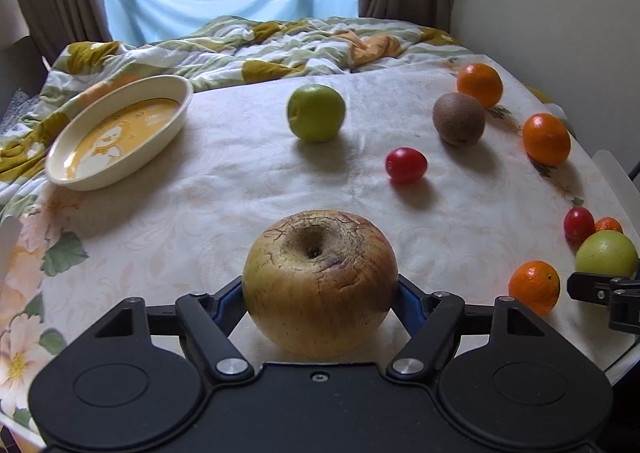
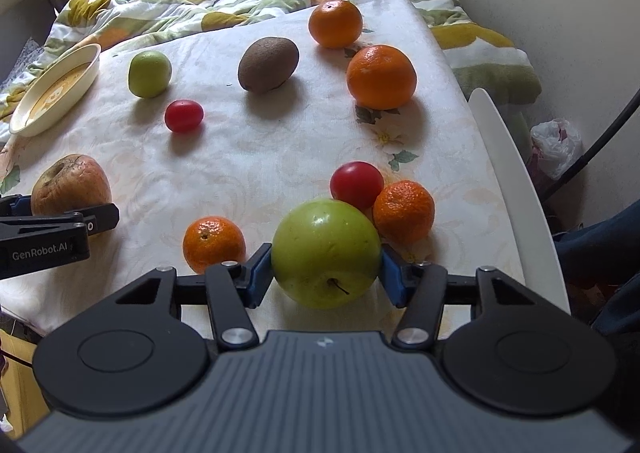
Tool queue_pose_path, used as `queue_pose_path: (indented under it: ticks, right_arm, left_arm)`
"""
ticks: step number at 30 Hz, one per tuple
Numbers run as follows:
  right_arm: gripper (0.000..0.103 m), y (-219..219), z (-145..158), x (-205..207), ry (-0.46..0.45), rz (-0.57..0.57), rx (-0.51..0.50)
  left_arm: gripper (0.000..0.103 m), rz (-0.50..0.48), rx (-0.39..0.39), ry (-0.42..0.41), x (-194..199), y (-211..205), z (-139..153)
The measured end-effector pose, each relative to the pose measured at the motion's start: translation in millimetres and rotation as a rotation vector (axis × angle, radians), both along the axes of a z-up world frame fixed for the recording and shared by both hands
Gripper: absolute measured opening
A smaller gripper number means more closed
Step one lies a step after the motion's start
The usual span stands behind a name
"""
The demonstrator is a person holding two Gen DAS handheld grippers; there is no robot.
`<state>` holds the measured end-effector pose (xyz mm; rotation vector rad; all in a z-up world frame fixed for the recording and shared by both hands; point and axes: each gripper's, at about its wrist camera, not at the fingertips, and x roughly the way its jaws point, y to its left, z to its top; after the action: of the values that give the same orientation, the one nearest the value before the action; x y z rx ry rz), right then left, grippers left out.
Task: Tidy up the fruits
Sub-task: 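Carry the yellowish apple and green apple toward the white bowl with both grippers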
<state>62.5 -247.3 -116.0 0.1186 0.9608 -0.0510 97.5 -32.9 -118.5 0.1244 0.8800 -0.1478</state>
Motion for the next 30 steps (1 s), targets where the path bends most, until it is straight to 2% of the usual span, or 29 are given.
queue_pose_path:
  ticks: [15, 23, 30]
  right_arm:
    - [0.071, 11.0, 45.0, 3.4, -0.056, 0.13, -0.015]
    - [0.071, 46.3, 80.8, 16.6, -0.099, 0.301, -0.016]
    - [0.071, 96.7, 109.8, 44.1, -0.117, 0.44, 0.017]
  left_arm:
    - [0.078, 0.168, -0.029, -0.107, -29.7, 32.3, 47.2]
    - [0.078, 0.285, -0.035, -0.17, -38.0, 65.1, 84.1]
    - [0.078, 0.327, -0.021, -0.208, -18.6, 104.6, 108.3]
